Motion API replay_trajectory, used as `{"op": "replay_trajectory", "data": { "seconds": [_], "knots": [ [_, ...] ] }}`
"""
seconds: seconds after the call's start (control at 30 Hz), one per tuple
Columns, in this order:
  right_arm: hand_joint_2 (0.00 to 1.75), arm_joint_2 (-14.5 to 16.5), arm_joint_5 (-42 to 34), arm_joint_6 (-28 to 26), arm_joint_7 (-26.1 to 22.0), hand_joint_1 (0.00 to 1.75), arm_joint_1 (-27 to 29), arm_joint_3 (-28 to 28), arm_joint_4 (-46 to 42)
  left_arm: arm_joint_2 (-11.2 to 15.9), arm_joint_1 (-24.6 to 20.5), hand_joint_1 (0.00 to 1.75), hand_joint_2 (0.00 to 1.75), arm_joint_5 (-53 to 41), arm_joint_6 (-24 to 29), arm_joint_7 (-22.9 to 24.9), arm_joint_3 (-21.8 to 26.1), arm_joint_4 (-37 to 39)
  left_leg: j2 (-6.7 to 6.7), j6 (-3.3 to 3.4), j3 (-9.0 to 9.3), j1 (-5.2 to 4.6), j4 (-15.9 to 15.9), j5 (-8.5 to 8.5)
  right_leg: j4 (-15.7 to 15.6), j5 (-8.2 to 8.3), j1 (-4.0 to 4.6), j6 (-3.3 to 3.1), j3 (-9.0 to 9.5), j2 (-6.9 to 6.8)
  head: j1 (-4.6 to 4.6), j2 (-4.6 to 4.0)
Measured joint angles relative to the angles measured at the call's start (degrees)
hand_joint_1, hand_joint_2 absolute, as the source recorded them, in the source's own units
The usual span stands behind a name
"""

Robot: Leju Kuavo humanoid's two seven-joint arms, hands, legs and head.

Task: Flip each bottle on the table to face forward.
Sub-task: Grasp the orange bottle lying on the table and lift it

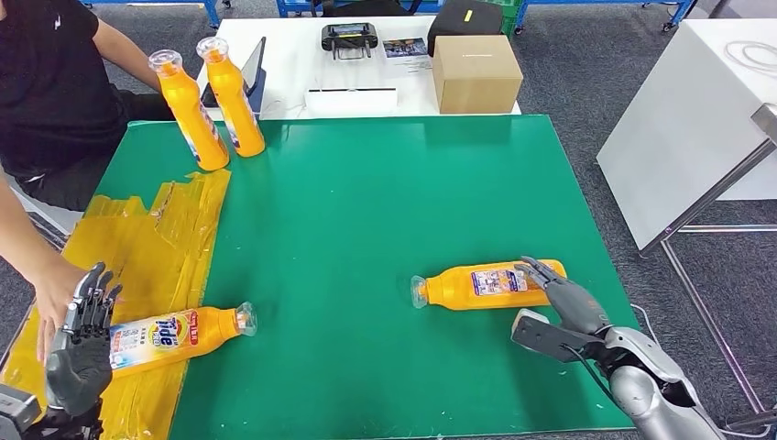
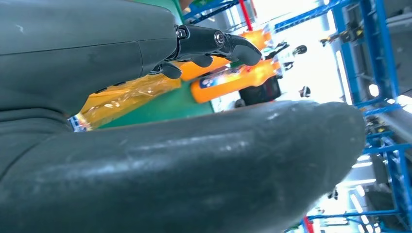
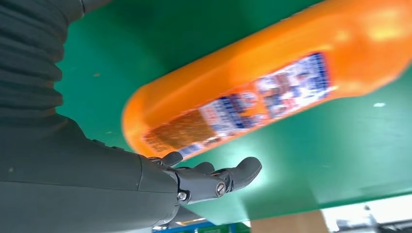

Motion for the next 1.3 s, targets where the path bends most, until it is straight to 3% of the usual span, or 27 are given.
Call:
{"op": "replay_trajectory", "data": {
  "seconds": [0.33, 0.83, 1.03, 1.07, 1.17, 1.2, 1.3],
  "knots": [
    [1.75, -0.9, 7.3, 0.2, 1.9, 0.0, -4.3, -0.2, 3.5, -2.6, -0.6, 0.0, 0.0, -0.1, -1.2, 0.0, 0.7, -2.8, 0.02, 0.0, 0.0, 0.0, 0.0, 0.01, 0.0, 0.01, 0.02, 0.01, 0.01, 0.04, -0.01, 0.0],
    [1.75, 1.2, 10.6, -0.4, 2.3, 0.0, -11.2, 2.6, 11.9, -3.2, -1.4, 0.0, 0.0, 0.2, -1.7, 0.0, 0.6, -2.8, 0.01, 0.0, -0.06, 0.01, 0.0, 0.01, 0.0, 0.01, 0.01, 0.01, -0.03, 0.03, -0.01, 0.0],
    [1.75, 1.6, 11.6, 2.5, 1.9, 0.0, -14.0, 5.6, 16.8, -3.2, -2.1, 0.0, 0.0, 0.8, -2.4, 0.0, 0.6, -2.8, 0.01, 0.0, -0.05, 0.01, 0.0, 0.01, 0.0, 0.01, 0.02, 0.01, -0.03, 0.03, -0.01, 0.0],
    [1.75, 1.6, 11.6, 3.5, 1.7, 0.36, -14.8, 6.5, 18.0, -3.2, -2.3, 0.0, 0.0, 0.8, -2.5, 0.0, 0.6, -2.8, 0.01, 0.0, -0.05, 0.01, 0.0, 0.02, 0.0, 0.01, 0.02, 0.01, -0.03, 0.03, -0.02, 0.0],
    [1.75, 1.2, 10.8, 7.1, 1.2, 1.67, -17.6, 9.6, 21.5, -3.2, -3.2, 0.0, 0.0, 1.0, -2.7, 0.0, 0.6, -2.4, 0.02, 0.0, 0.0, 0.01, 0.0, 0.03, 0.0, 0.01, 0.01, 0.01, -0.02, 0.04, -0.01, 0.0],
    [1.75, 0.9, 10.5, 7.9, 1.0, 1.75, -18.5, 10.5, 22.4, -3.2, -3.5, 0.0, 0.0, 1.1, -2.7, 0.0, 0.5, -2.2, 0.02, 0.0, 0.02, 0.02, 0.0, 0.03, 0.0, 0.01, 0.01, 0.01, -0.01, 0.04, -0.01, 0.0],
    [1.75, 0.1, 9.5, 9.4, 0.5, 1.75, -20.3, 12.7, 24.2, -3.2, -3.9, 0.0, 0.0, 1.3, -2.7, 0.0, 0.4, -1.8, 0.02, 0.0, 0.06, 0.02, 0.0, 0.02, 0.0, 0.01, 0.01, 0.01, 0.02, 0.04, 0.0, 0.0]
  ]
}}
